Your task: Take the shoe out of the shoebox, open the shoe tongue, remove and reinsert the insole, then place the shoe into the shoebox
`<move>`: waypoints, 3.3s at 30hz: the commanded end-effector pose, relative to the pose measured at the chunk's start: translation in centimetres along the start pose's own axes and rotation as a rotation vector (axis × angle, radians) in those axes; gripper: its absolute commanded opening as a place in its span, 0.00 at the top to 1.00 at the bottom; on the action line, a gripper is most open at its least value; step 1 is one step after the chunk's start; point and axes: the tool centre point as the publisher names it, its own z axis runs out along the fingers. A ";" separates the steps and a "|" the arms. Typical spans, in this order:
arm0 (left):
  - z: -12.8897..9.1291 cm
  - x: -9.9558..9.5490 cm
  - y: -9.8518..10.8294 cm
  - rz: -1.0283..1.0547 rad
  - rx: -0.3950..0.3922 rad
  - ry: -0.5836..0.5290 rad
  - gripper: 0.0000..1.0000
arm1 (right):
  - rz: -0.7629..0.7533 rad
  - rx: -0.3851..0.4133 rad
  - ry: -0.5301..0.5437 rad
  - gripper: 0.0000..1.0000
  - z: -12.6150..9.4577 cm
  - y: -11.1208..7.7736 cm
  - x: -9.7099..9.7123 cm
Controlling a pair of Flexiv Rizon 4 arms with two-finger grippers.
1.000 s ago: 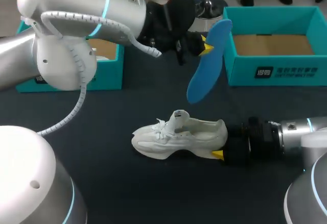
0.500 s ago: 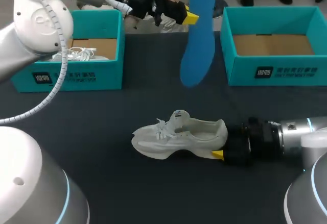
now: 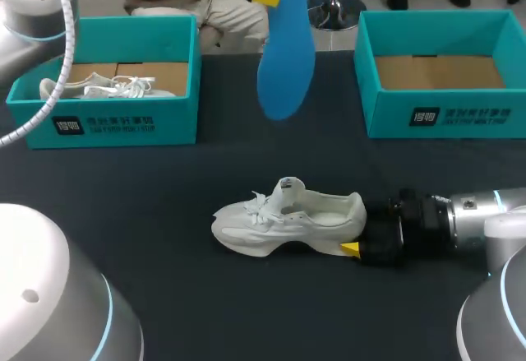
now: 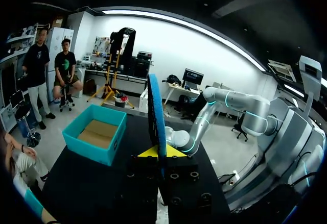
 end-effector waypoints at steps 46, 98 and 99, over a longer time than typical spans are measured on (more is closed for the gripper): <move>-4.5 -7.6 1.2 -0.231 0.063 0.137 1.00 | 0.000 0.002 -0.003 1.00 0.2 -0.5 0.1; -4.4 -7.5 1.3 -0.262 0.065 0.150 1.00 | -0.119 0.268 -0.087 0.00 -5.2 4.7 0.5; -4.4 -7.5 1.3 -0.262 0.065 0.150 1.00 | -0.126 0.291 -0.088 0.00 -5.4 5.0 0.5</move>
